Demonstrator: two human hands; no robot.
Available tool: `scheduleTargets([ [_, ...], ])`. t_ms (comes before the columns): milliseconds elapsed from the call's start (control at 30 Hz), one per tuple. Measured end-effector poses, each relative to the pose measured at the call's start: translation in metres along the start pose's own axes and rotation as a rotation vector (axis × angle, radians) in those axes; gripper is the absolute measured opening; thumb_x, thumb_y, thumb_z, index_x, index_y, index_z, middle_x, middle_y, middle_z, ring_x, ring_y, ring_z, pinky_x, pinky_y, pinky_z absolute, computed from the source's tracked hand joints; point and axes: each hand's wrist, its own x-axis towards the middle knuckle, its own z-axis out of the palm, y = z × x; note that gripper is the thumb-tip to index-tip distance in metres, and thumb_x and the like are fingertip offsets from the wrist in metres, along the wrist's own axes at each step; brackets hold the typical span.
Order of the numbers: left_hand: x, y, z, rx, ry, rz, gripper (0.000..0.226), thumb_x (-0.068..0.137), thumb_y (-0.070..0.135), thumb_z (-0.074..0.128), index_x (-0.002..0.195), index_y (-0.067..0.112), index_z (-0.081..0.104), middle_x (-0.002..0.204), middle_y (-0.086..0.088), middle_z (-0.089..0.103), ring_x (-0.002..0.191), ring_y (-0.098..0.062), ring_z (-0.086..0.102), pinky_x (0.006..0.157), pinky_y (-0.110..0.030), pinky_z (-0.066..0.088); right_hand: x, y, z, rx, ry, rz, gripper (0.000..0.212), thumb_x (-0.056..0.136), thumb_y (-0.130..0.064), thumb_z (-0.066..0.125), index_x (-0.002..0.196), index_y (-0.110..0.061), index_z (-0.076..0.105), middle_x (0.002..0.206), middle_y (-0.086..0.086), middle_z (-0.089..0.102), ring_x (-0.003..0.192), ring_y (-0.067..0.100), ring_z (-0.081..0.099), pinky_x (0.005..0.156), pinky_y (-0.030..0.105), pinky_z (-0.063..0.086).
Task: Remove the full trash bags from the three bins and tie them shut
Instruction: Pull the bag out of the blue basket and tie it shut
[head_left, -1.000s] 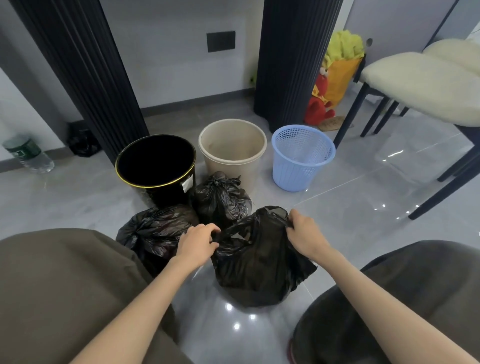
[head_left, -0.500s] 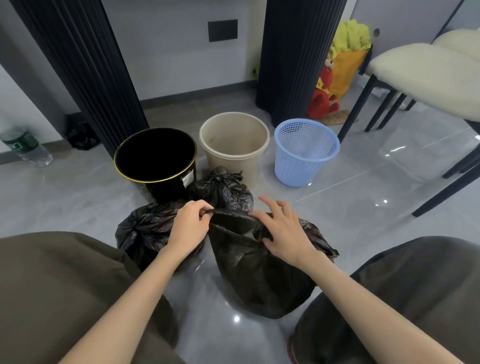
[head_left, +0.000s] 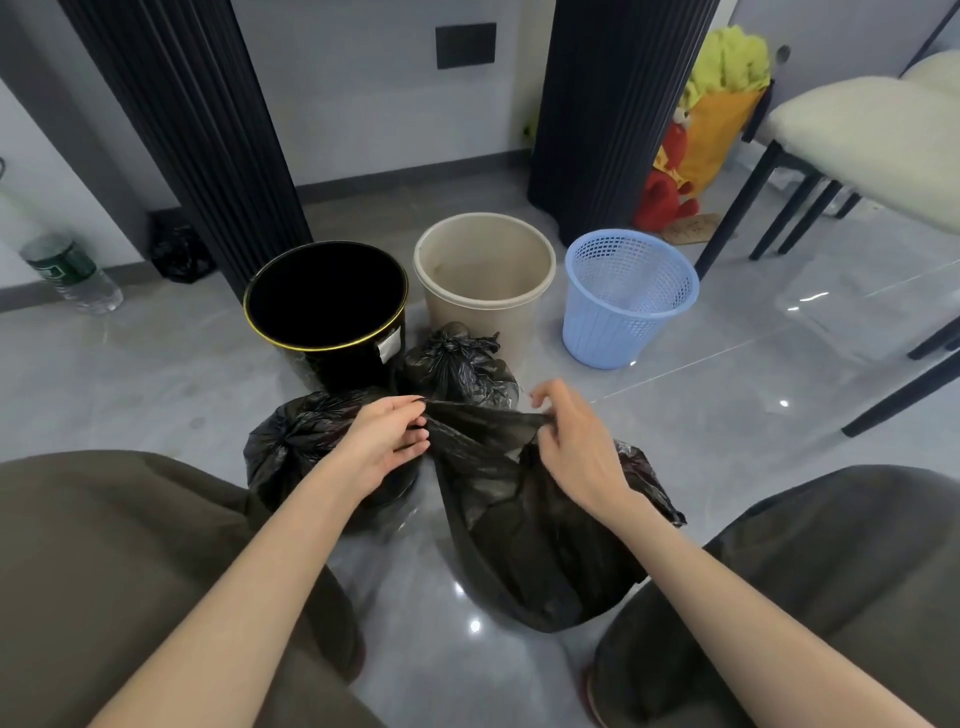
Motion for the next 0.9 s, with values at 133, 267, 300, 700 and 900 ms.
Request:
scheduleTargets([
  [133, 0.002, 0.003, -0.002, 0.045, -0.013, 0.015, 0.018, 0.095, 0.011, 0.050, 0.111, 0.013, 0.059, 0.071, 0.000, 0.051, 0.061, -0.010, 0.050, 0.065, -0.024, 0.050, -0.004, -0.008, 0.009, -0.110, -0.255, -0.149, 0.027, 0.081, -0.030, 0.049, 0.106, -0.029, 0.060, 0.147, -0.008, 0.037, 0.124, 0.016, 0.044, 0.107, 0.038, 0.033],
  [267, 0.001, 0.004, -0.001, 0.108, -0.078, 0.023, 0.018, 0.094, 0.012, 0.052, 0.109, 0.015, 0.061, 0.068, 0.002, 0.051, 0.059, -0.009, 0.049, 0.062, -0.023, 0.048, -0.006, -0.005, 0.020, -0.307, -0.354, -0.134, 0.049, 0.086, -0.050, 0.053, 0.131, -0.031, 0.050, 0.154, -0.007, 0.026, 0.138, 0.019, 0.026, 0.115, 0.040, 0.018],
  [300, 0.000, 0.005, -0.001, 0.137, -0.104, 0.033, 0.018, 0.094, 0.012, 0.053, 0.109, 0.016, 0.061, 0.067, 0.002, 0.051, 0.059, -0.009, 0.049, 0.062, -0.023, 0.048, -0.005, -0.006, 0.020, -0.287, -0.339, -0.107, 0.049, 0.086, -0.052, 0.053, 0.130, -0.030, 0.052, 0.149, -0.007, 0.037, 0.134, 0.018, 0.034, 0.115, 0.040, 0.021],
  [700, 0.002, -0.007, 0.003, 0.244, -0.201, 0.056, 0.055, 0.085, 0.056, 0.048, 0.130, 0.023, 0.051, 0.103, 0.004, 0.054, 0.101, -0.011, 0.050, 0.099, -0.035, 0.033, 0.005, -0.016, 0.009, 0.126, -0.092, 0.036, 0.014, 0.088, -0.022, 0.063, 0.095, -0.017, 0.074, 0.092, -0.004, 0.074, 0.086, 0.010, 0.065, 0.083, 0.028, 0.050],
  [900, -0.006, -0.029, 0.022, 0.147, -0.416, 0.189, 0.037, 0.086, 0.043, 0.058, 0.113, 0.019, 0.065, 0.112, 0.005, 0.069, 0.110, -0.009, 0.062, 0.102, -0.026, 0.040, 0.005, -0.015, 0.010, 0.220, -0.179, 0.020, 0.015, 0.087, -0.022, 0.064, 0.098, -0.018, 0.075, 0.093, -0.008, 0.074, 0.086, 0.002, 0.064, 0.081, 0.019, 0.049],
])
